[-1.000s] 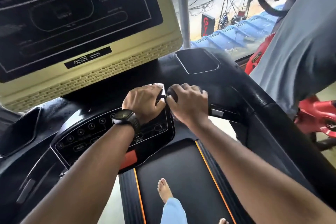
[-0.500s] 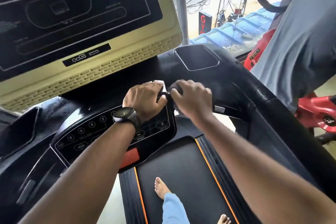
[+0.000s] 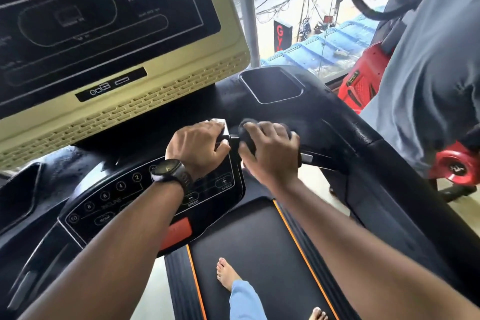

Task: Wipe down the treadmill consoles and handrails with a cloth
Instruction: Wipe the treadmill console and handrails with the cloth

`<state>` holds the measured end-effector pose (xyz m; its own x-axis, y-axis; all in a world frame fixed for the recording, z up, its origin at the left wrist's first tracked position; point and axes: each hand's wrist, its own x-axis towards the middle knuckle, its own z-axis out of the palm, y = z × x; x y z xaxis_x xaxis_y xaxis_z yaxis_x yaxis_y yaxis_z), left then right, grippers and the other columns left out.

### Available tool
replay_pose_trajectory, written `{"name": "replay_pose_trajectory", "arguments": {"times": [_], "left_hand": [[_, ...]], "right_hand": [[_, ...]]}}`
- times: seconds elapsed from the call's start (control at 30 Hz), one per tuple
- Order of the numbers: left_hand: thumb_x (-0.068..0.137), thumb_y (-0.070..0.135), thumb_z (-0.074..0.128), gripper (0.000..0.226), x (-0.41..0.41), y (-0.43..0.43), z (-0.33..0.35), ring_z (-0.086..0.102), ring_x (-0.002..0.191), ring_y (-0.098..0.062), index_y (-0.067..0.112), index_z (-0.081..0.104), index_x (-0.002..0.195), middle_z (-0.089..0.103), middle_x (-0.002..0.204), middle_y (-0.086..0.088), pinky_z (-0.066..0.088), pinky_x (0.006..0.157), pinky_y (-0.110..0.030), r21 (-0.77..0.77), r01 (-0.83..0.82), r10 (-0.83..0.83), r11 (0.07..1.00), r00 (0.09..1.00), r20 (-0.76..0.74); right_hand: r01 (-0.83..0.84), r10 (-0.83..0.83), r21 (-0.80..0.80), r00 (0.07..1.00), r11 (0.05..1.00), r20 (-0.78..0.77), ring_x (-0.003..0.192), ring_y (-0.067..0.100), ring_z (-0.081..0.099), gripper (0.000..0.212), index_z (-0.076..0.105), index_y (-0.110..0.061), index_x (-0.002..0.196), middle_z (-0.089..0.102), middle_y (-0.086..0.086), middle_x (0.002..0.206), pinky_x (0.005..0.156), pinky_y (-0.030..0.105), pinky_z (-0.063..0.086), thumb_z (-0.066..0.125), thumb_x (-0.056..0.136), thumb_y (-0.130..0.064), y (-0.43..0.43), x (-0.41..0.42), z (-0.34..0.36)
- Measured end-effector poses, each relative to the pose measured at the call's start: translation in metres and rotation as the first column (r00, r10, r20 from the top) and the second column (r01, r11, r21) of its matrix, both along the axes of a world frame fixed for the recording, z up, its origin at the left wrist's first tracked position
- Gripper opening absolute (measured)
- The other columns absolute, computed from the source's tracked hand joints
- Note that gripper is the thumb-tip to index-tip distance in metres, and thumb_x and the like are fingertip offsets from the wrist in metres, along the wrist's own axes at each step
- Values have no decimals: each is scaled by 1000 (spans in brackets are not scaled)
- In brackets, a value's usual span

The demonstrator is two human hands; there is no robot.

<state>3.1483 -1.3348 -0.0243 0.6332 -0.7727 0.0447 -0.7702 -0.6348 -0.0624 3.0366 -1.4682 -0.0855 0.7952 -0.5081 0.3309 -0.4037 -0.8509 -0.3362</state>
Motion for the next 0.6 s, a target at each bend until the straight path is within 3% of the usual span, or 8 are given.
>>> {"name": "replay_pose_trajectory", "arguments": {"times": [0.13, 0.17, 0.27, 0.33, 0.4, 0.5, 0.53, 0.6], "left_hand": [[87, 51, 27, 56, 0, -1, 1, 66, 108, -22, 20, 60, 121, 69, 120, -1, 54, 86, -40, 8, -4, 4, 1000, 1000, 1], [87, 51, 27, 56, -1, -1, 1, 66, 108, -22, 20, 60, 121, 69, 120, -1, 54, 86, -40, 9, -5, 5, 1000, 1000, 3], [87, 51, 27, 58, 0, -2, 2, 66, 110, -23, 20, 61, 122, 69, 121, -2, 54, 87, -39, 1, -2, 2, 1000, 1000, 3], [86, 51, 27, 59, 0, -1, 1, 66, 111, -22, 20, 61, 123, 69, 123, -1, 54, 87, -39, -2, -3, 3, 1000, 1000, 13], [87, 52, 26, 60, 0, -2, 2, 65, 113, -22, 20, 60, 125, 68, 125, -1, 54, 88, -39, 10, -2, 2, 1000, 1000, 12], [88, 51, 27, 60, -1, -2, 3, 64, 116, -21, 21, 59, 128, 67, 129, 0, 54, 90, -38, 25, -8, 8, 1000, 1000, 1], [87, 51, 28, 59, -1, -2, 3, 64, 116, -21, 21, 59, 128, 67, 129, 0, 54, 90, -38, 23, -9, 9, 1000, 1000, 0], [87, 51, 29, 58, -1, -3, 3, 65, 113, -21, 21, 60, 125, 68, 125, 0, 54, 88, -39, 21, -13, 13, 1000, 1000, 0]], "right_hand": [[-75, 182, 490, 968, 869, -174, 104, 30, 64, 35, 71, -38, 104, 72, 0, 106, 82, 39, 43, 46, 89, -57, -48, 36, 34], [-80, 187, 495, 968, 865, -170, 103, 30, 64, 34, 71, -38, 104, 72, 0, 105, 81, 39, 43, 46, 89, -57, -46, 34, 32], [38, -36, 126, 999, 991, -24, 104, 28, 63, 35, 69, -34, 111, 70, -3, 106, 88, 45, 42, 49, 87, -52, -11, 4, 8], [46, -46, 27, 999, 999, -5, 105, 29, 62, 38, 68, -33, 111, 69, -3, 107, 91, 48, 42, 47, 85, -52, 4, -5, 3], [-29, 59, 248, 992, 968, -113, 103, 30, 64, 36, 70, -34, 105, 70, 0, 105, 88, 43, 44, 46, 87, -53, -22, 14, 25], [-52, 287, 601, 909, 798, -302, 102, 28, 64, 35, 73, -37, 101, 72, 2, 106, 90, 38, 50, 48, 88, -57, -59, 39, 48], [-50, 271, 580, 914, 813, -301, 100, 29, 64, 35, 73, -36, 100, 72, 2, 104, 90, 38, 50, 47, 88, -57, -55, 38, 46], [27, 22, 288, 986, 957, -163, 95, 32, 65, 39, 71, -30, 96, 73, 3, 96, 86, 41, 47, 42, 87, -53, -30, 27, 29]]}}
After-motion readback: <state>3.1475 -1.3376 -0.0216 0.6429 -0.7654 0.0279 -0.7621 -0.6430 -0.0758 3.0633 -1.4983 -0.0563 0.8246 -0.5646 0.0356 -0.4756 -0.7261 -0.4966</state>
